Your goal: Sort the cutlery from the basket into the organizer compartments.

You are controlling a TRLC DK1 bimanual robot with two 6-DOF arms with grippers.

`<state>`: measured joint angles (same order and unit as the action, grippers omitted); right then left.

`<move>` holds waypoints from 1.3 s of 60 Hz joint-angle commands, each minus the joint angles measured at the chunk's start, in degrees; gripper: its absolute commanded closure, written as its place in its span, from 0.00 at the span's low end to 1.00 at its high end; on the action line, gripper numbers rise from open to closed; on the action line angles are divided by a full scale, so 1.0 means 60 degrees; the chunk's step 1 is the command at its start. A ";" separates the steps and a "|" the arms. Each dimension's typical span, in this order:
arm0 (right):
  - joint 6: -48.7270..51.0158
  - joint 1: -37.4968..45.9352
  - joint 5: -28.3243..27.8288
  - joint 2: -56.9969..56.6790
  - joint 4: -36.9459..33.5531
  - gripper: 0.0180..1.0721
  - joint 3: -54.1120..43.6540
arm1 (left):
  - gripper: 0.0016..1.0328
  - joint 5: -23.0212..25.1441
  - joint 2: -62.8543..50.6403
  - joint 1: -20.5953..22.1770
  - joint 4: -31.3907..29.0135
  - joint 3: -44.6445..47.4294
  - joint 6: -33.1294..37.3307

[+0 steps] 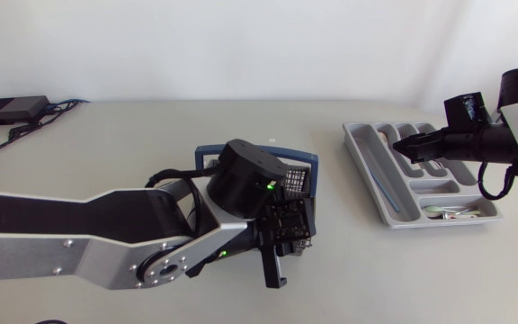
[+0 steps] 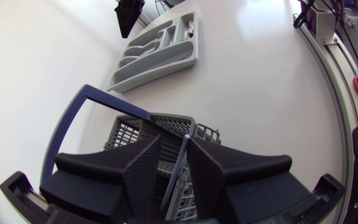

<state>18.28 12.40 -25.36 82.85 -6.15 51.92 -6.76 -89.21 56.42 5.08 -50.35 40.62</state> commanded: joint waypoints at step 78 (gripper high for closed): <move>0.0278 -0.4792 0.0375 -0.5327 -0.1992 0.27 -0.2018 | 0.97 0.1875 0.3809 -0.1596 -0.0642 -0.0325 -0.2669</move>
<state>19.57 -14.50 -22.70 52.40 -16.82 41.21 3.25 -67.77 48.23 1.80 -49.45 28.29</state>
